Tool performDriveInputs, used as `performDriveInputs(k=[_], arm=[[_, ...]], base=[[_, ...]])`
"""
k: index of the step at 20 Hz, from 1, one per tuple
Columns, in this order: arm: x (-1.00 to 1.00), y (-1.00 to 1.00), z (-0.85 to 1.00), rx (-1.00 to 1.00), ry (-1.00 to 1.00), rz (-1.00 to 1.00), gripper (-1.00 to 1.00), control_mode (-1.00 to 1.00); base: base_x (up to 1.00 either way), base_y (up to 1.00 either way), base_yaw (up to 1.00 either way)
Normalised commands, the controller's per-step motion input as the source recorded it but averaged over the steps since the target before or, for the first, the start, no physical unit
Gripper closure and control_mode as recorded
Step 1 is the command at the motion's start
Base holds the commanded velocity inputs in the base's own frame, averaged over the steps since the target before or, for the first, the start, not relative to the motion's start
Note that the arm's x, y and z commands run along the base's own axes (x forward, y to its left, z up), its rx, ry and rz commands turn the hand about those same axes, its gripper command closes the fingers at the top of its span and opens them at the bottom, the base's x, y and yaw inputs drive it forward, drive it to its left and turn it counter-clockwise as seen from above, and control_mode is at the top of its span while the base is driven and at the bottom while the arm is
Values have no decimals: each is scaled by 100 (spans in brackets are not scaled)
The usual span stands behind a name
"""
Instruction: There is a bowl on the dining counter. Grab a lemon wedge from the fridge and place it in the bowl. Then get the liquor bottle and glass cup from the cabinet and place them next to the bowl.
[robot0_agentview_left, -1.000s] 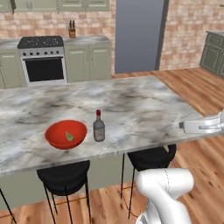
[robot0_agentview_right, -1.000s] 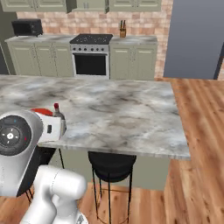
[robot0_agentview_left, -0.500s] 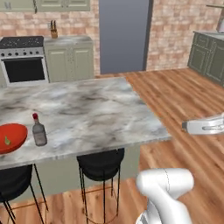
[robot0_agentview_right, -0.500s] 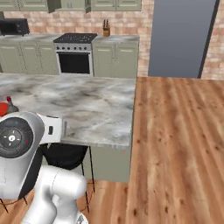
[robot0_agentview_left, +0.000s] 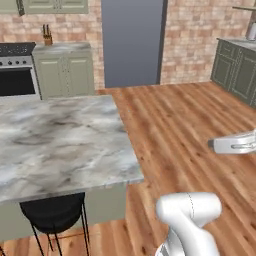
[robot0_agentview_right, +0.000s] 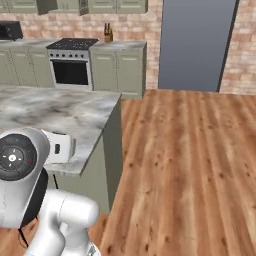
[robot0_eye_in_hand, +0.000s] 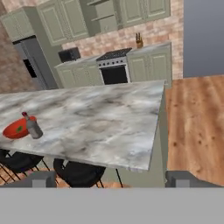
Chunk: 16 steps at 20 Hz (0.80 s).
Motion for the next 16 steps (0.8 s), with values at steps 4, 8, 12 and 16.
performDriveInputs(k=[4,8,12,16], arm=[[0,0,0,0,0,0,-100,100],[0,0,0,0,0,0,-100,100],[0,0,0,0,0,0,-100,100],[0,0,0,0,0,0,-100,100]], base=[[85,-100,15],[98,-98,16],[100,-92,19],[100,-70,24]])
